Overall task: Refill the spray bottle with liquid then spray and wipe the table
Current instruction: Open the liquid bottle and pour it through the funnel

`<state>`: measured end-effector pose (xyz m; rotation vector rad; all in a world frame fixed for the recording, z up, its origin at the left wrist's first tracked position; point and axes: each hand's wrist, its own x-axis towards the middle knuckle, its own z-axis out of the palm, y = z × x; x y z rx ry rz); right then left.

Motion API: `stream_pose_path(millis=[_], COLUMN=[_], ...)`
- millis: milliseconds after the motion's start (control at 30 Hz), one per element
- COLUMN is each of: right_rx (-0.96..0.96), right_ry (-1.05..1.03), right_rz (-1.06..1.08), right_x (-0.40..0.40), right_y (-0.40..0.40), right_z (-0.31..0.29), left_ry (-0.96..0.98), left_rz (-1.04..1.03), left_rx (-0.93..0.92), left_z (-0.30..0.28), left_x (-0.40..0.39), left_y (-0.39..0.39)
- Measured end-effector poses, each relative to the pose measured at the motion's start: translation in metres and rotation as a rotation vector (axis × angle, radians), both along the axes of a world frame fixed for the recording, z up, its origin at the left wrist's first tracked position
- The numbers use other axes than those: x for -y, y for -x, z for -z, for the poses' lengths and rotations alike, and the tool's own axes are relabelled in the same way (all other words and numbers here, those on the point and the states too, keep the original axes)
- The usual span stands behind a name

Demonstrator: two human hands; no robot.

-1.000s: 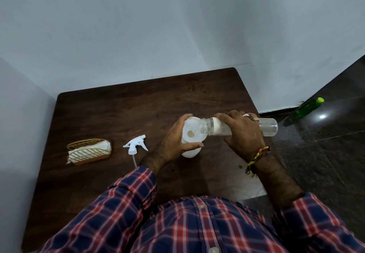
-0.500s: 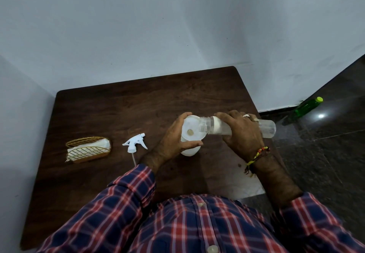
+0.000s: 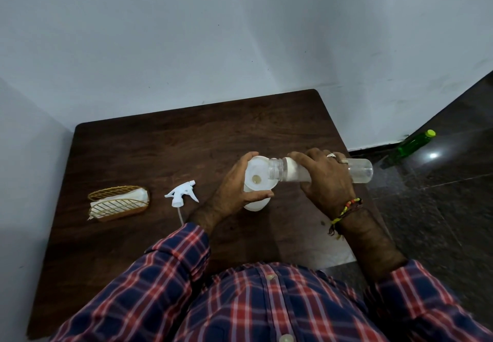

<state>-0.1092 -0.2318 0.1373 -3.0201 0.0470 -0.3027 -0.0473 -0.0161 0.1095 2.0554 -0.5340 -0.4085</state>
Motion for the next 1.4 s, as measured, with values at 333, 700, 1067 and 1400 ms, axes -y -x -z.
stream_pose_path(millis=[333, 700, 1067, 1400], right_rx=[0.005, -0.019, 0.117, 0.291], right_ry=[-0.012, -0.122, -0.709, -0.981], right_rz=[-0.010, 0.008, -0.016, 0.025], right_x=[0.001, 0.000, 0.003, -0.009], right_y=[0.000, 0.003, 0.004, 0.011], right_z=[0.001, 0.004, 0.006, -0.003], left_ry=[-0.010, 0.003, 0.050, 0.059], left_rz=[0.000, 0.002, -0.020, -0.083], left_rx=[0.015, 0.005, -0.040, -0.078], left_z=[0.003, 0.001, 0.003, -0.001], left_x=[-0.001, 0.000, -0.001, -0.005], left_y=[-0.001, -0.001, -0.001, 0.005])
